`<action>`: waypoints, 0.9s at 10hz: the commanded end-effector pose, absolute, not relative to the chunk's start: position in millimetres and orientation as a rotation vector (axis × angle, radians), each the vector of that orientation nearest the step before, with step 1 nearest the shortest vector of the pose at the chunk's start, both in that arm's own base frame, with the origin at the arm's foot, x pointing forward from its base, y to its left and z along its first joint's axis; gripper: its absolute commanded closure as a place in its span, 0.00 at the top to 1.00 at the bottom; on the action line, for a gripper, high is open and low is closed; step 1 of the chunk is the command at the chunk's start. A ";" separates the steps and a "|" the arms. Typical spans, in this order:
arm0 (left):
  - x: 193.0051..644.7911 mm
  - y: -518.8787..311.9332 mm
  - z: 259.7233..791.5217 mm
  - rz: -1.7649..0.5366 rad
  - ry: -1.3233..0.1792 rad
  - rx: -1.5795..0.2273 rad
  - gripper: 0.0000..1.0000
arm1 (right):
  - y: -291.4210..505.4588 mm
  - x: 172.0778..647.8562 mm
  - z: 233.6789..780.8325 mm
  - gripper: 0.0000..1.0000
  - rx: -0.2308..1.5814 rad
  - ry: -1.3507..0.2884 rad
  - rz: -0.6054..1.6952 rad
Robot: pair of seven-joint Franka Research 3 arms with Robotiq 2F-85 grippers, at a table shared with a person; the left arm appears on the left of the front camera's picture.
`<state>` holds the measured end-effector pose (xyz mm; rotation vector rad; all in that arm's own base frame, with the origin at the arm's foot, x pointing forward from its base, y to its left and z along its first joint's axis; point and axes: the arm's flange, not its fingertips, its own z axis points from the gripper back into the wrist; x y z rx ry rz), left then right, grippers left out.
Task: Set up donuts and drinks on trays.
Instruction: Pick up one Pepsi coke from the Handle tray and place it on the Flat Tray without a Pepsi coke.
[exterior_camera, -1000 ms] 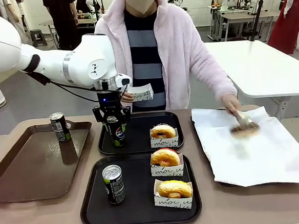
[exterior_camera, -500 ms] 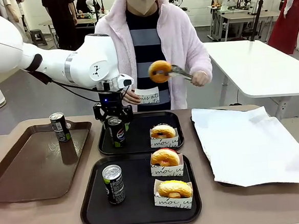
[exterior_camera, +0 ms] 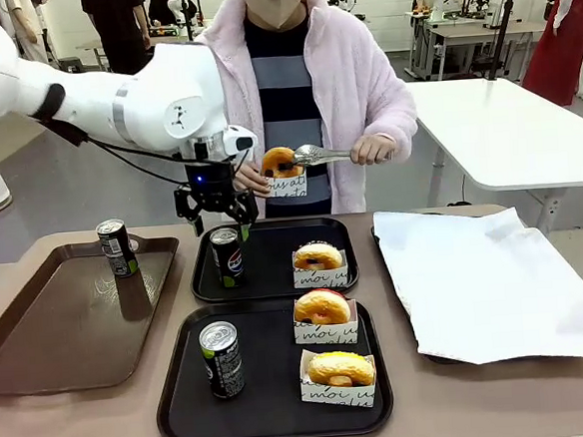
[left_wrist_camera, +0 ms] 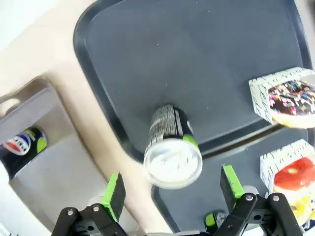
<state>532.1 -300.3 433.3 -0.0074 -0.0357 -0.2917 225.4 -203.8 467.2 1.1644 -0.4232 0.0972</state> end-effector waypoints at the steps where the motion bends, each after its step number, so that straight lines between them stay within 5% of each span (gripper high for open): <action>1: 501.1 -274.8 459.9 -0.337 -0.018 -0.035 1.00 | -205.0 228.0 468.8 1.00 1.189 -0.449 0.109; 5: 443.2 -211.2 498.1 -0.444 0.027 -0.064 1.00 | -205.0 228.0 468.8 1.00 1.189 -0.449 0.109; 9: 438.0 -197.2 506.4 -0.427 0.032 -0.051 1.00 | -205.0 228.0 468.8 1.00 1.189 -0.449 0.109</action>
